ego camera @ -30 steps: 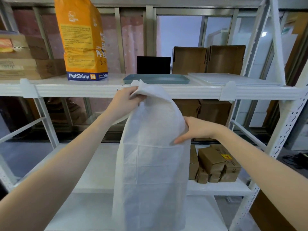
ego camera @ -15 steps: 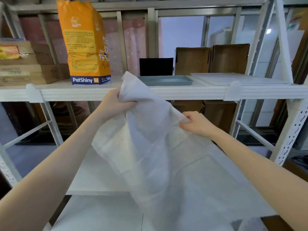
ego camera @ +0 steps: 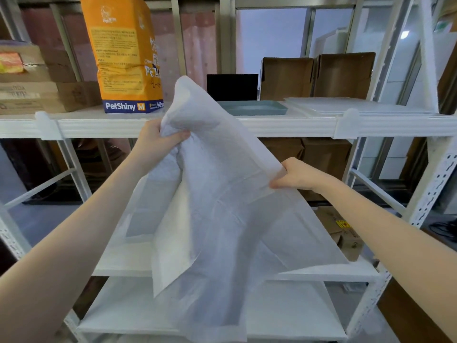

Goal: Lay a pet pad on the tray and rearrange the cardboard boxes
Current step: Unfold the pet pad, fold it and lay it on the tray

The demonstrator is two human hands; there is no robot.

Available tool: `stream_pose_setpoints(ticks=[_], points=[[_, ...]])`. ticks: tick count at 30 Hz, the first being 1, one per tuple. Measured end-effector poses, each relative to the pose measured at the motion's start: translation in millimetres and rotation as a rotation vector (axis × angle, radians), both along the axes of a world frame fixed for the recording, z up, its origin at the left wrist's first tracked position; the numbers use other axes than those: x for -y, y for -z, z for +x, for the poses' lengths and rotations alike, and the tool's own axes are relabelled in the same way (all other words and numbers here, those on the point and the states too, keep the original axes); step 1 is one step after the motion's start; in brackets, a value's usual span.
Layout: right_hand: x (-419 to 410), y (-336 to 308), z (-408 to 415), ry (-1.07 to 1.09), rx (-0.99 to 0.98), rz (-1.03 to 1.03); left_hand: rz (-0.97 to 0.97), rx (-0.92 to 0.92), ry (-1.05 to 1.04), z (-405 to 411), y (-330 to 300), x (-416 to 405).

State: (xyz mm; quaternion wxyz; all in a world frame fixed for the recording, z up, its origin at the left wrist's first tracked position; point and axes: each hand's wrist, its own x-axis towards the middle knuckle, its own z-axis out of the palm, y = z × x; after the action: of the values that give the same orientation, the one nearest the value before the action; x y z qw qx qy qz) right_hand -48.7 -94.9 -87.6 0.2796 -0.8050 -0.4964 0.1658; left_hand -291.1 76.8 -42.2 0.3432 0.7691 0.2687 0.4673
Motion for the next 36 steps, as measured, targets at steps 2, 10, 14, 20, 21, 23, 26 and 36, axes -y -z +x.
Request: stream_pose_setpoints(ticks=[2, 10, 14, 20, 21, 23, 26, 36], points=[[-2.5, -2.7, -3.2, 0.059, 0.007, 0.03, -0.003, 0.01, 0.009, -2.1, -0.3, 0.2], [-5.4, -5.4, -0.1, 0.076, 0.06, 0.089, -0.12, 0.143, 0.063, -18.7, -0.4, -7.3], [-7.1, -3.7, 2.1, 0.105, 0.093, 0.217, -0.281, 0.1, 0.287, -33.0, -2.7, -9.1], [-14.2, -8.8, 0.7, 0.115, 0.165, 0.332, -0.551, 0.035, 0.666, -25.7, 2.4, 22.6], [-15.5, -9.7, -1.1, 0.102, 0.166, 0.34, -0.573, 0.024, 0.66, -19.3, 2.6, 27.8], [-17.7, -11.4, -6.1, 0.069, 0.163, 0.368, -0.633, -0.089, 0.759, -9.9, 3.3, 36.2], [-19.5, -13.9, -15.0, 0.016, 0.176, 0.397, -0.497, -0.326, 0.733, 10.7, 9.3, 46.1], [-13.6, -32.3, -38.2, -0.23, 0.157, 0.379, 0.223, -0.524, 0.451, 64.4, 29.9, 47.3]])
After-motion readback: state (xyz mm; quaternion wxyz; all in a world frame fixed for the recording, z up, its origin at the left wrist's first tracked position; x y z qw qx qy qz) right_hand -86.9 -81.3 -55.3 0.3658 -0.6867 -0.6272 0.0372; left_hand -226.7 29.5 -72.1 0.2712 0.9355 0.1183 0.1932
